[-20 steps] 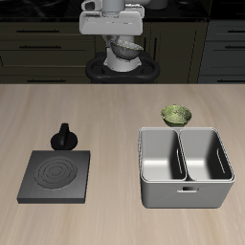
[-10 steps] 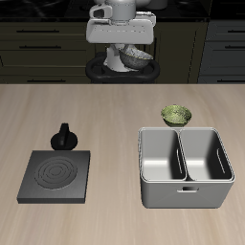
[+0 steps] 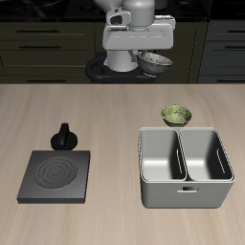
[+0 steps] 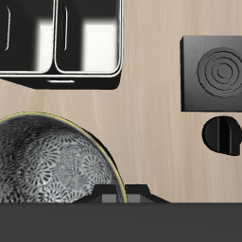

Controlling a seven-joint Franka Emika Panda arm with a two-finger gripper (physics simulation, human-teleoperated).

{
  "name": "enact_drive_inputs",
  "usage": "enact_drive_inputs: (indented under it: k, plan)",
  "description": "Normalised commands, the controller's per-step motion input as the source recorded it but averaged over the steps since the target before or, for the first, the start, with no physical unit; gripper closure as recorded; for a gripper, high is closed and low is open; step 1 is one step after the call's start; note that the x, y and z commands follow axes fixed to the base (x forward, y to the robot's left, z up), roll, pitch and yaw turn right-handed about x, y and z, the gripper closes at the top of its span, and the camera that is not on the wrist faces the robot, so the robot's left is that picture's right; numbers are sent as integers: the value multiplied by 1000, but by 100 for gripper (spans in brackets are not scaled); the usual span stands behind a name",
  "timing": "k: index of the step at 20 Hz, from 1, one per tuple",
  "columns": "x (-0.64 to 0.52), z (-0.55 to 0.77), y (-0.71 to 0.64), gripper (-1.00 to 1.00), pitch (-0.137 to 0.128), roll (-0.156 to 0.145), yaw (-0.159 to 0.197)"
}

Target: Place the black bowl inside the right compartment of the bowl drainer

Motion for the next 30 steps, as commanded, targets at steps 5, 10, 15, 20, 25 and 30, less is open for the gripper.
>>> enact_drive_inputs:
  k: [5,10,15,20,25,30]
  plan:
    - [339,240,479,100,-39,34,33]
    - [393,100,237,100,19,30,-3]
    - [486,73,144,100,12,3,-9]
    - [527,-162,123,100,56,17,-35]
    - [345,-132,-36,100,18,-25,-21]
    - [339,-108,-69,100,6,-24,-20]
